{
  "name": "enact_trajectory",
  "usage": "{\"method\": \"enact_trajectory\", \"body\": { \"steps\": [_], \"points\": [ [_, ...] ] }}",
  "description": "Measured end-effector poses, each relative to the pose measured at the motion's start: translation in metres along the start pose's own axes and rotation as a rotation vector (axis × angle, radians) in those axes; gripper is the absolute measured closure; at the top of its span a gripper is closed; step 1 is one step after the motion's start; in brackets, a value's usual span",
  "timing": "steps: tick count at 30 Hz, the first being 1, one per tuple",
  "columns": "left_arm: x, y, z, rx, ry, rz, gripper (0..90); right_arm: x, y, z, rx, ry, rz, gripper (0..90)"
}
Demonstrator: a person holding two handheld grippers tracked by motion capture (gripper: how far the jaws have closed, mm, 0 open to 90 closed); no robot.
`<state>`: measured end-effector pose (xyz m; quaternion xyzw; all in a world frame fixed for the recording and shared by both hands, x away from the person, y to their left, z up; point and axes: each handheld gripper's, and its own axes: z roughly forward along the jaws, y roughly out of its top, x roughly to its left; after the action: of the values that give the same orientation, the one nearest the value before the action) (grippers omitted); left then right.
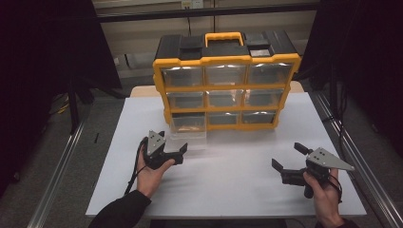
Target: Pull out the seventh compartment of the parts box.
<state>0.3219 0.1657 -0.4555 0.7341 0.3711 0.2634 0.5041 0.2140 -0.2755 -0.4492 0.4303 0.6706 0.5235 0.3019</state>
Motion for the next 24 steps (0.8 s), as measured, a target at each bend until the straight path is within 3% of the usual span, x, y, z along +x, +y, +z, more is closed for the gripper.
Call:
{"method": "enact_trajectory", "body": {
  "steps": [4,6,8,9,11,14,17,19,20,21,24],
  "points": [
    [0.006,-0.001,-0.005,-0.013,0.001,-0.045,4.7,0.000,0.000,0.000,-0.003,-0.004,0.000,0.1],
    [0.008,-0.002,-0.012,-0.029,0.016,-0.029,5.5,0.000,0.000,0.000,-0.003,-0.002,0.002,0.1],
    [0.011,-0.003,-0.017,-0.035,0.023,-0.046,5.5,0.000,0.000,-0.001,-0.003,-0.002,0.003,0.1],
    [0.013,-0.005,-0.019,-0.062,0.023,-0.066,5.5,0.000,0.000,-0.001,-0.002,-0.003,0.004,0.1],
    [0.017,-0.006,-0.024,-0.062,0.034,-0.042,5.5,0.000,0.000,-0.001,-0.004,-0.004,0.003,0.1],
    [0.021,-0.008,-0.030,-0.088,0.038,-0.049,4.5,0.000,0.000,-0.001,-0.003,-0.003,0.004,0.1],
    [0.023,-0.010,-0.036,-0.088,0.044,-0.004,4.5,0.000,0.000,-0.001,-0.004,-0.003,0.004,0.1],
    [0.023,-0.011,-0.040,-0.104,0.026,-0.037,4.3,0.000,0.000,-0.001,-0.004,-0.003,0.006,0.1],
    [0.024,-0.011,-0.042,-0.094,0.026,-0.027,4.0,0.000,0.000,-0.001,-0.004,-0.003,0.005,0.1],
    [0.024,-0.012,-0.043,-0.104,0.022,-0.048,4.1,0.000,0.000,-0.001,-0.004,-0.003,0.004,0.1],
    [0.025,-0.013,-0.051,-0.101,0.019,-0.058,3.8,0.000,0.000,-0.001,-0.005,-0.002,0.009,0.3]
  ]
}}
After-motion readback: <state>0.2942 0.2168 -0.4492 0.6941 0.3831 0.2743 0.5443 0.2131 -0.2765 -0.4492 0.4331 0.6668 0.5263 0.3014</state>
